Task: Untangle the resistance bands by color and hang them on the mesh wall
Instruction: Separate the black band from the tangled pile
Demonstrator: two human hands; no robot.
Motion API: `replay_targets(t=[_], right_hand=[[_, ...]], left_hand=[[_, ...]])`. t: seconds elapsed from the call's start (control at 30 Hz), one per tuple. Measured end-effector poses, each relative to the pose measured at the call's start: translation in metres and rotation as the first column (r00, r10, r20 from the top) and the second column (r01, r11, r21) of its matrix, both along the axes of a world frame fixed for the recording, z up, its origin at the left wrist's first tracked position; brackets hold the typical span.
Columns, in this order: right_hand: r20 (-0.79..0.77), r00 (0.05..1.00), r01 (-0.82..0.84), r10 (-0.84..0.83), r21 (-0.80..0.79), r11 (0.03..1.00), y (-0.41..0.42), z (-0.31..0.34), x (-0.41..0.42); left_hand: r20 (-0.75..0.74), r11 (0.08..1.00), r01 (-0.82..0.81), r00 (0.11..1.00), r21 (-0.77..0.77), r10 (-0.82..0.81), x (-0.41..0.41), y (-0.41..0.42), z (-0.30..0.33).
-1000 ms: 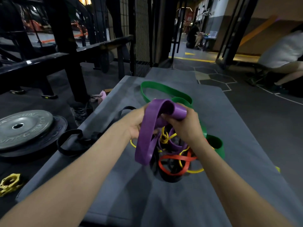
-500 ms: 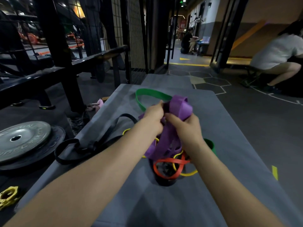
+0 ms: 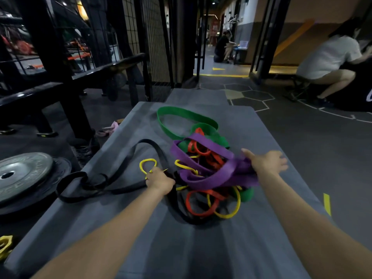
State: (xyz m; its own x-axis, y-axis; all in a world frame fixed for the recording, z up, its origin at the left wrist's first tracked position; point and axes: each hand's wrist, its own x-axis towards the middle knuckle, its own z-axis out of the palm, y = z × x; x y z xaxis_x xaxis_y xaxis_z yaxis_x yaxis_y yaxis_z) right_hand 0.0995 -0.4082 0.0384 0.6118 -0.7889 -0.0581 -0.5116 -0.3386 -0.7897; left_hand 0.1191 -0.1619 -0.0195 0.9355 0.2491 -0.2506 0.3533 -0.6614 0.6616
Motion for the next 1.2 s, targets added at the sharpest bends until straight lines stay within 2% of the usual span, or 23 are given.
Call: replay_targets(t=[0.07,0.1,0.17,0.23,0.27,0.3,0.33,0.4,0.5,0.6,0.7,0.87,0.93,1.07,1.2], right_hand=[[0.143,0.984,-0.064,0.104,-0.262,0.963,0.012,0.007,-0.002],[0.199,0.951,-0.147,0.238,-0.387,0.910,0.022,0.009,-0.004],[0.165,0.799,-0.415,0.579,-0.545,0.728,0.047,0.007,-0.008],[0.023,0.571,-0.654,0.821,-0.592,0.471,0.077,-0.002,-0.015],[-0.069,0.467,-0.733,0.881,-0.588,0.342,0.091,-0.008,-0.018],[-0.197,0.405,-0.783,0.893,-0.579,0.227,0.103,-0.014,-0.020],[-0.355,0.393,-0.811,0.848,-0.568,0.138,0.111,-0.021,-0.020],[-0.554,0.453,-0.814,0.699,-0.577,0.070,0.116,-0.032,-0.018],[-0.558,0.580,-0.735,0.593,-0.672,0.087,0.108,-0.041,-0.012],[-0.523,0.636,-0.711,0.568,-0.683,0.167,0.096,-0.039,-0.005],[-0.468,0.669,-0.701,0.578,-0.656,0.280,0.089,-0.033,-0.002],[-0.376,0.754,-0.630,0.538,-0.645,0.433,0.076,-0.011,0.001],[-0.331,0.782,-0.603,0.528,-0.620,0.503,0.071,-0.001,0.001],[-0.256,0.801,-0.576,0.542,-0.579,0.577,0.075,0.010,-0.005],[-0.196,0.825,-0.545,0.530,-0.524,0.654,0.070,0.018,-0.014]], left_hand=[[0.036,1.000,0.025,0.999,0.011,-0.025,0.001,-0.002,-0.003],[0.074,0.996,0.054,0.995,0.074,-0.060,0.003,-0.001,-0.004],[0.146,0.960,0.112,0.978,0.256,-0.152,0.004,0.004,-0.006],[0.139,0.910,0.186,0.958,0.370,-0.253,0.005,0.008,-0.008],[0.101,0.898,0.225,0.954,0.379,-0.282,0.004,0.010,-0.009],[0.068,0.891,0.258,0.950,0.375,-0.304,0.004,0.011,-0.011],[0.050,0.889,0.280,0.947,0.362,-0.318,0.004,0.013,-0.012],[0.033,0.894,0.286,0.948,0.346,-0.316,0.004,0.017,-0.013],[-0.045,0.909,0.270,0.962,0.318,-0.270,0.006,0.020,-0.015],[-0.089,0.901,0.244,0.970,0.359,-0.228,0.002,0.014,-0.013],[-0.002,0.882,0.193,0.977,0.431,-0.213,-0.003,0.006,-0.013],[0.286,0.952,0.041,0.949,0.305,-0.132,-0.004,0.027,0.008],[0.351,0.969,0.005,0.931,0.247,-0.095,-0.001,0.043,0.021],[0.411,0.966,0.051,0.898,0.252,-0.155,0.000,0.061,0.038],[0.415,0.961,-0.028,0.905,0.275,-0.092,0.000,0.080,0.045]])
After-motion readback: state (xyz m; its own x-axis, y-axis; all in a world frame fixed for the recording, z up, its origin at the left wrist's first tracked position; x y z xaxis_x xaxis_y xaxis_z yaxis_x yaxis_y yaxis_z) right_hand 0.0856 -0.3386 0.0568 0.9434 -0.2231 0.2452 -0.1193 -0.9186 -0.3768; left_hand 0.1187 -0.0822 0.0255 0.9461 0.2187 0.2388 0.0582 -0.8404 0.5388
